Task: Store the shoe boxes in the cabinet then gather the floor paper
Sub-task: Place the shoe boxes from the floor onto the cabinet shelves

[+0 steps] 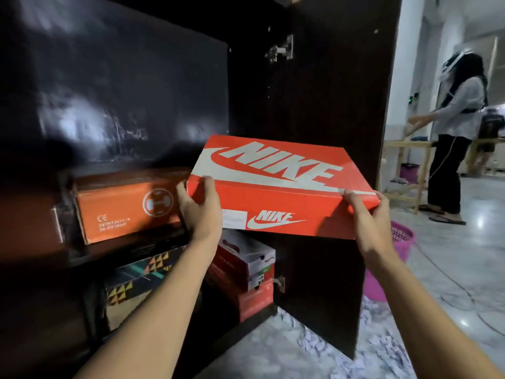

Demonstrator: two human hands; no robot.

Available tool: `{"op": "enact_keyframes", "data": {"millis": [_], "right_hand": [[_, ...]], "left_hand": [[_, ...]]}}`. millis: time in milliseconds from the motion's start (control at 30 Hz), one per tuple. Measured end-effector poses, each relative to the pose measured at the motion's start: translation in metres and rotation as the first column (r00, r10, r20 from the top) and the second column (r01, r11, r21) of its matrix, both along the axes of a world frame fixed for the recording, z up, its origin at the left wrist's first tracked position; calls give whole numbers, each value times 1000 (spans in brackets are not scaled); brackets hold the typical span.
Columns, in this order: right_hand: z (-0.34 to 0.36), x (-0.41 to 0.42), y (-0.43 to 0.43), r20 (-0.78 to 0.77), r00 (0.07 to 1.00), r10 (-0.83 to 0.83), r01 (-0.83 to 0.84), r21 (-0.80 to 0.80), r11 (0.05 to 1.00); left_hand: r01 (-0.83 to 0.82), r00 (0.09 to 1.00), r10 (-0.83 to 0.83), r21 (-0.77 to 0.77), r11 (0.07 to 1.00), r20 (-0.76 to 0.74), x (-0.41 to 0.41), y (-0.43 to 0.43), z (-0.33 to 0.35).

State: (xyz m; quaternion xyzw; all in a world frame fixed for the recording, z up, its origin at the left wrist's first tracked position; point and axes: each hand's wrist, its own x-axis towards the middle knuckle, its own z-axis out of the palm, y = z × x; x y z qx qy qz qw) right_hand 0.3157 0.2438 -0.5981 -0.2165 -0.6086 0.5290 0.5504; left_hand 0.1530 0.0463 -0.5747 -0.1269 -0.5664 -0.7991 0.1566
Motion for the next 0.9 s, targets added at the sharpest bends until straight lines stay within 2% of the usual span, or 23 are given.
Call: {"op": "enact_keyframes", "data": {"millis": [100, 233, 333, 500, 633, 733, 800, 900], "right_hand": [[26, -35, 1, -17, 997, 80, -79, 53, 996], [59, -89, -4, -9, 982, 191, -189, 97, 977], [77, -134, -9, 38, 970, 242, -245, 118, 962], [94, -202, -29, 84, 931, 354, -361, 98, 927], [101, -247, -38, 119, 917, 381, -393, 110, 913], [96, -273, -45, 161, 908, 386, -408, 145, 901], [91, -286, -48, 222, 905, 364, -406, 187, 895], [87, -304, -56, 332, 888, 318, -407, 248, 879]], "left_hand": [[-79, 997, 79, 38, 996, 6, -22, -7, 26], [-277, 960, 279, 74, 958, -15, -54, -29, 59], [-407, 913, 406, 14, 913, 36, -73, -51, 73], [-447, 893, 440, 82, 891, 88, -111, -76, 70], [-457, 886, 449, 58, 888, 113, -129, -82, 71], [-491, 870, 491, 2, 871, 38, -150, -83, 65], [-528, 849, 528, -122, 841, -28, -163, -83, 57], [-664, 748, 608, -300, 685, -265, -175, -83, 32]]}}
